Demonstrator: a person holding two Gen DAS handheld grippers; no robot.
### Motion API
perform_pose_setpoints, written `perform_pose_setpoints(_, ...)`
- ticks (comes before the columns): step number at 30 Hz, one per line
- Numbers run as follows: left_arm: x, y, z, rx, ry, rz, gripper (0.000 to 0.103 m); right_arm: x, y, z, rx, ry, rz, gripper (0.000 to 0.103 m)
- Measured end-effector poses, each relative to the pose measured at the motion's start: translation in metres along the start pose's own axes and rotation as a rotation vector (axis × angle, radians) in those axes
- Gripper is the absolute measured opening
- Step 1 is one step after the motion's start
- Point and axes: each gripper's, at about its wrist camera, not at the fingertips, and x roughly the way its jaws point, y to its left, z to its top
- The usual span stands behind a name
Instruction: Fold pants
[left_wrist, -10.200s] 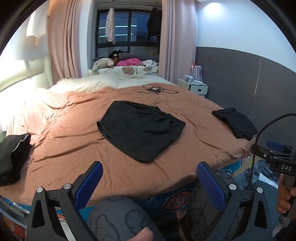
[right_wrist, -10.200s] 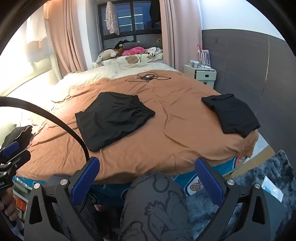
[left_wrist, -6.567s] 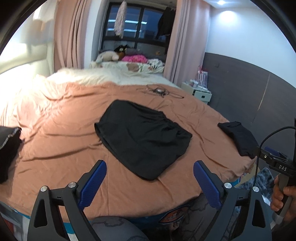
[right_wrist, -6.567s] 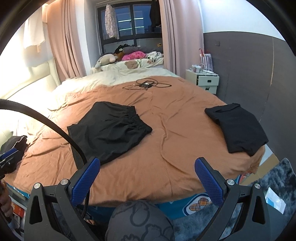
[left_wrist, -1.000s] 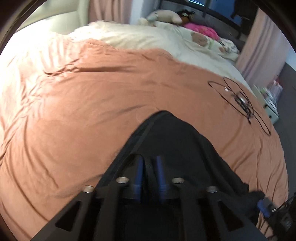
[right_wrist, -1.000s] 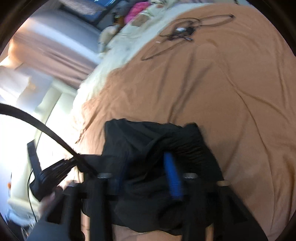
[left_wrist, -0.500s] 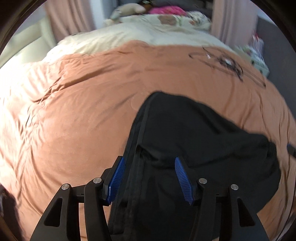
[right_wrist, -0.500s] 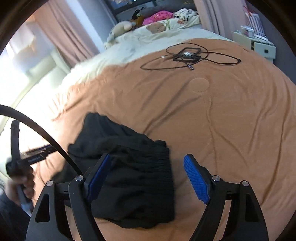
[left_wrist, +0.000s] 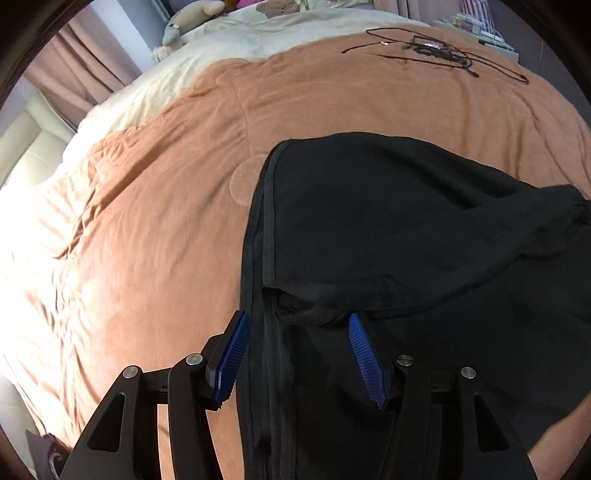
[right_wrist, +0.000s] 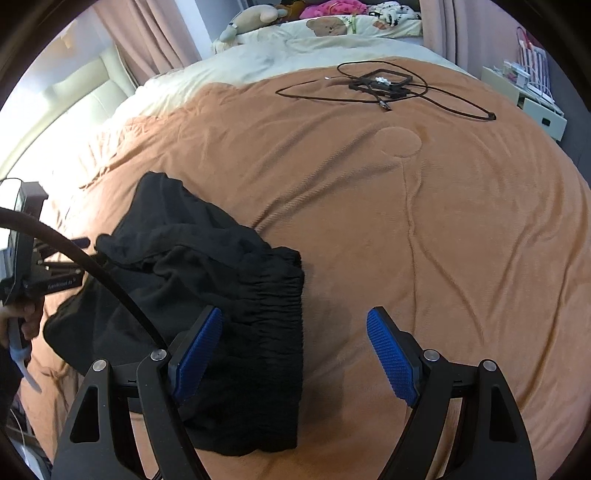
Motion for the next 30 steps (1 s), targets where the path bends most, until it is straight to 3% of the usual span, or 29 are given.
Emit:
perform_pose_setpoints(5,0.012,0.002,0.016,0.022,-0.058,-0.046,0.059,0.010,-0.003,0.007,-0.002,-0.014,0.029,0.080)
perform_pose_setpoints(12,0.031,-0.007,0.023,0.092,-0.091,-0.113,0.056,0.029,0.002,0.012,-0.079,-0.021,0.038,0.066)
perform_pose_setpoints(14,0.035,-0.009,0.022,0.097,-0.090,-0.120,0.040,0.034,0.002,0.013,-0.088,-0.017,0.050,0.045)
perform_pose_setpoints(16,0.036,-0.008,0.021,0.089,-0.089,-0.131,0.010,0.036,0.001,0.011,-0.089,-0.014,0.055,0.037)
perform_pose_setpoints(17,0.036,-0.006,0.021,0.080,-0.096,-0.117,0.003,0.034,0.000,0.011,-0.087,-0.021,0.050,0.034)
perform_pose_setpoints(24,0.000,0.014,0.032,-0.021,-0.203,-0.066,0.003,0.013,0.006,0.011,-0.066,-0.080,0.046,0.029)
perform_pose_setpoints(30,-0.012,0.023,0.062,-0.034,-0.220,-0.029,0.003,0.002,0.013,0.017,-0.051,-0.136,0.010,0.029)
